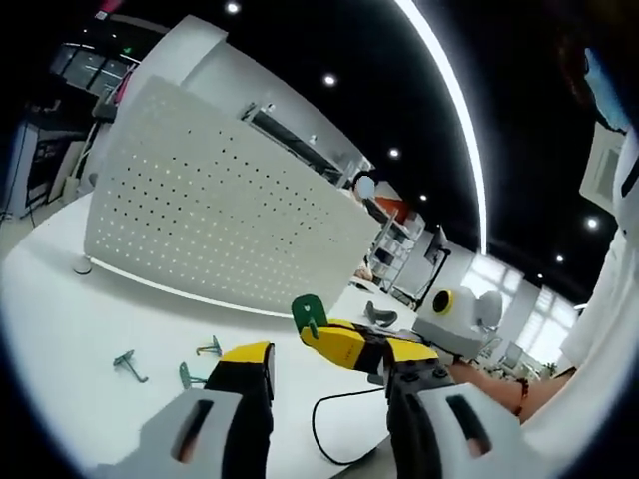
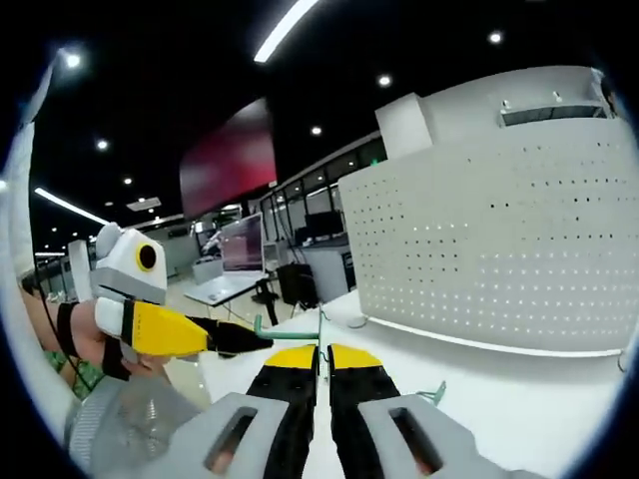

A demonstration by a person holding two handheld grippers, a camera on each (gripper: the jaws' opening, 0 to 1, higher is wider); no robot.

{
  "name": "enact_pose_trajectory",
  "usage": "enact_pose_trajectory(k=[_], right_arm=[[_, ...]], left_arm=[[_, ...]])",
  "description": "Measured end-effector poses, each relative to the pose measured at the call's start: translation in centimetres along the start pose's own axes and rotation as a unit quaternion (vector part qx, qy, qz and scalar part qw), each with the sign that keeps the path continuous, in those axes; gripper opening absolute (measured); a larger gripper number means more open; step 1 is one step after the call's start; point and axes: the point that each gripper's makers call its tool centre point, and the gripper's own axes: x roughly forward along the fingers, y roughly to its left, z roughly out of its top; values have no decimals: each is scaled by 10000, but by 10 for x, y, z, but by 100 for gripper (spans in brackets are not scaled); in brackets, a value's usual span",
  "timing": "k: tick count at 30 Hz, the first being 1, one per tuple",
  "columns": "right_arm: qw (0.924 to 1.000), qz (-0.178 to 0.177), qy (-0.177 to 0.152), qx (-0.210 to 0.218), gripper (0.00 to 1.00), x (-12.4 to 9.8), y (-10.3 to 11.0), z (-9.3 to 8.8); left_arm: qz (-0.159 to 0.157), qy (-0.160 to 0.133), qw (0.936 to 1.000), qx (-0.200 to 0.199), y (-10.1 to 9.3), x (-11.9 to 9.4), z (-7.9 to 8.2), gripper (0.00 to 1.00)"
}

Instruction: Insert the hook assembly into the mounting plate slot until the hook locks in place.

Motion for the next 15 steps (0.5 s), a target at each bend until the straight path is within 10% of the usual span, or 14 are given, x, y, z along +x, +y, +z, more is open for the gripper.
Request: enact_pose_trajectory(k=[15], right_arm=[[9996,239,-167,-40,2,0,16,8]], left_arm=[[-82,-278,9984,-490,0,2,8,26]])
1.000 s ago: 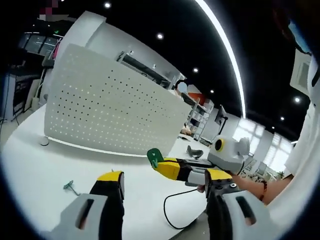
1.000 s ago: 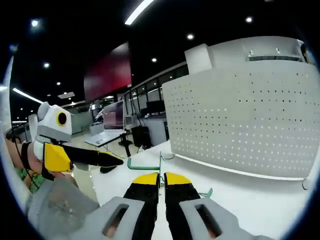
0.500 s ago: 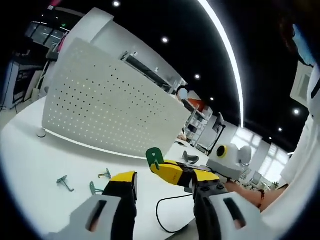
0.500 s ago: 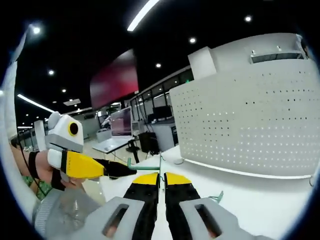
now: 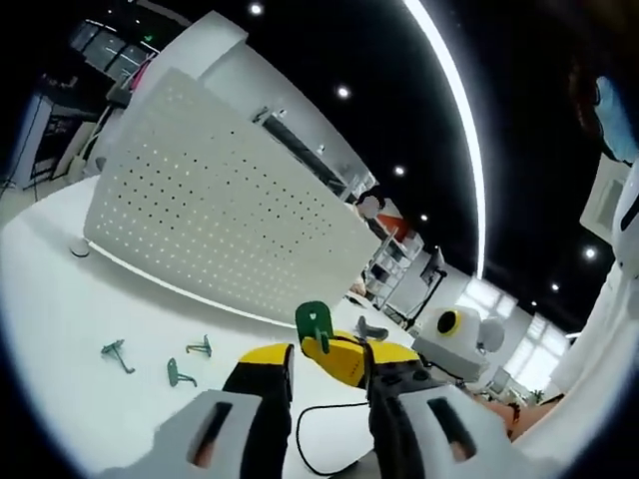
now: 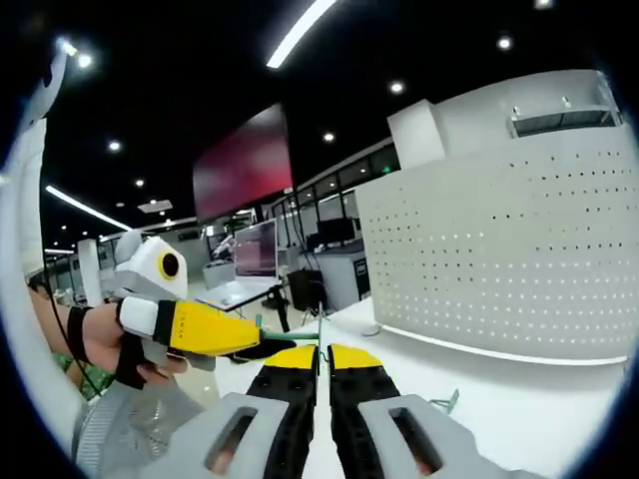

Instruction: Insert the hook assembly into the mounting plate slot until the hook locks in place.

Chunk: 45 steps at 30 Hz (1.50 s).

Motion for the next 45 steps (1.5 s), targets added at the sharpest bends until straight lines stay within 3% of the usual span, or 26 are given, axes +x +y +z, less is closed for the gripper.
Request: enact_pose_trajectory(k=[15,26,32,45], right_arm=[[9997,82,-118,-183,2,-2,9,6],[9990,-4,-157,-408,3,-4,10,6],[9993,59,-23,-377,3,-4,11,2],[9987,159,-60,-479,4,2,15,2]], left_arm=[[-89,-29,9995,-318,-2,1,0,9],[-38,-64,9990,-435,1,2,1,4],[-10,28,9988,-499,3,1,-2,4],[150,-58,9993,-323,6,-3,4,3]])
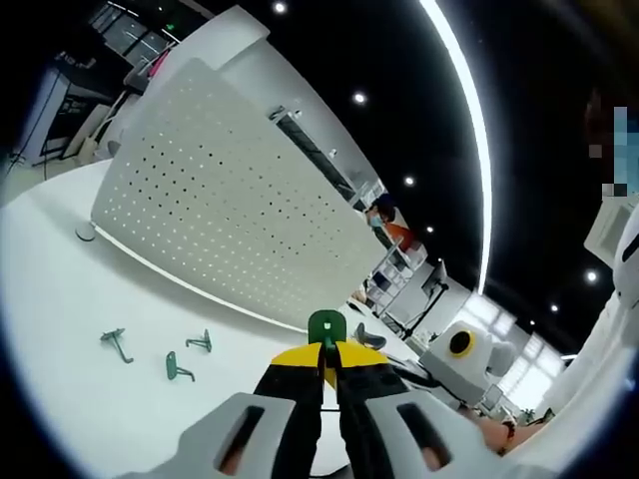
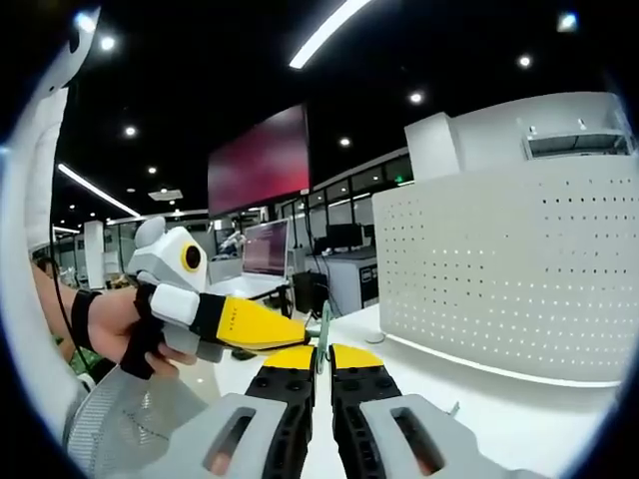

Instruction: Insert the hook assembly into the mounting plate slot until the hook locks in place.

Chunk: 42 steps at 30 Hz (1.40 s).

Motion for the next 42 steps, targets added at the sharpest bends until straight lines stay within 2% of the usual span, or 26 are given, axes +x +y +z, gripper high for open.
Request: enact_pose_trajectory(k=[3,6,8,11,26,28,35,38,40,42], right_arm=[[10000,-25,20,47,4,0,1,-2],[10000,-8,-19,-84,4,0,-1,1],[10000,41,66,13,4,0,-1,0],[9998,49,155,-88,5,-1,-1,-3],[9994,-220,229,131,8,-15,-19,-9],[9993,-256,210,182,8,-17,-21,-10],[9986,-344,363,188,9,-23,-22,-18],[9985,-370,382,159,9,-25,-22,-19],[9982,-395,394,208,10,-26,-24,-20],[9981,-422,396,206,10,-28,-25,-21]], left_arm=[[-9,-14,10000,31,0,0,0,3],[-33,-44,10000,17,-1,1,2,3],[-14,-28,10000,91,-1,1,1,3],[-11,-44,9999,94,-1,0,2,3],[124,-243,9988,396,7,-2,14,3],[255,-307,9973,609,13,-3,18,3],[314,-334,9962,736,18,-2,25,3],[414,-410,9935,975,22,-1,30,3],[586,-376,9905,1184,28,-1,33,3],[641,-299,9899,1225,31,-1,34,3]])
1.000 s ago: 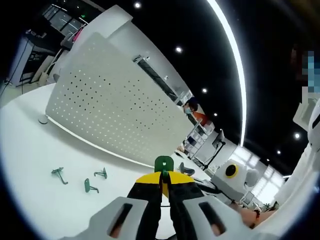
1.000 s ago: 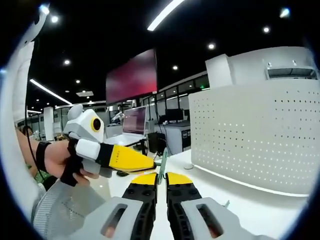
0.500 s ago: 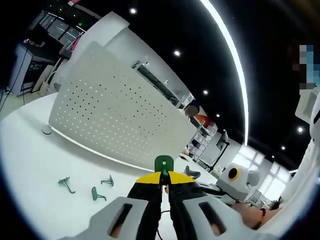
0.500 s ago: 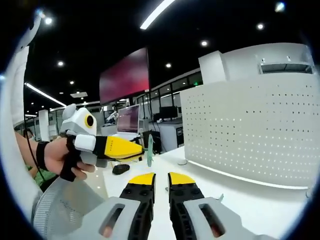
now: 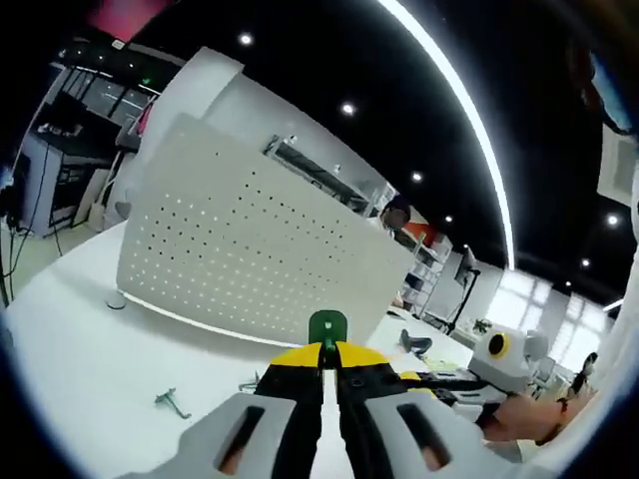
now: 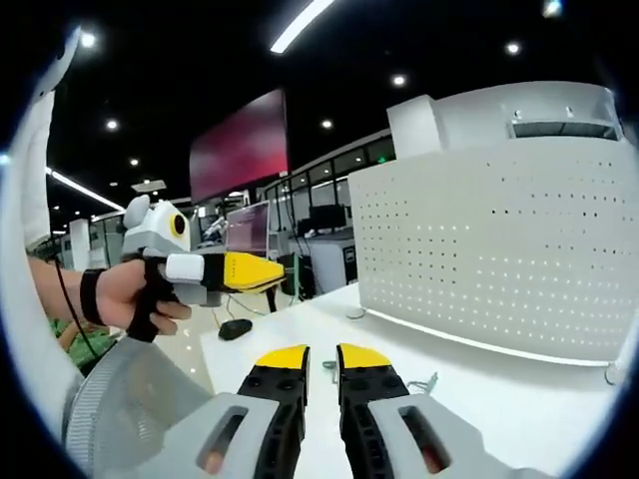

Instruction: Insert the hook assembly into the mounting plate slot until the hook locks in place.

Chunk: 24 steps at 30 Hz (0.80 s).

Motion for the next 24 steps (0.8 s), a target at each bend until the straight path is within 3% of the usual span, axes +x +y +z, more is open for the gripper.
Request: enact_pose_trajectory(k=[9,15,24], right_arm=[[9998,-121,127,27,10,-9,-7,-7],[9995,-246,201,58,10,-15,-12,-10],[9989,-407,209,54,9,-18,-14,-11]], left_arm=[[231,-196,9994,160,17,-1,16,3],[401,-106,9979,496,32,3,23,3],[592,-165,9961,627,50,8,37,3]])
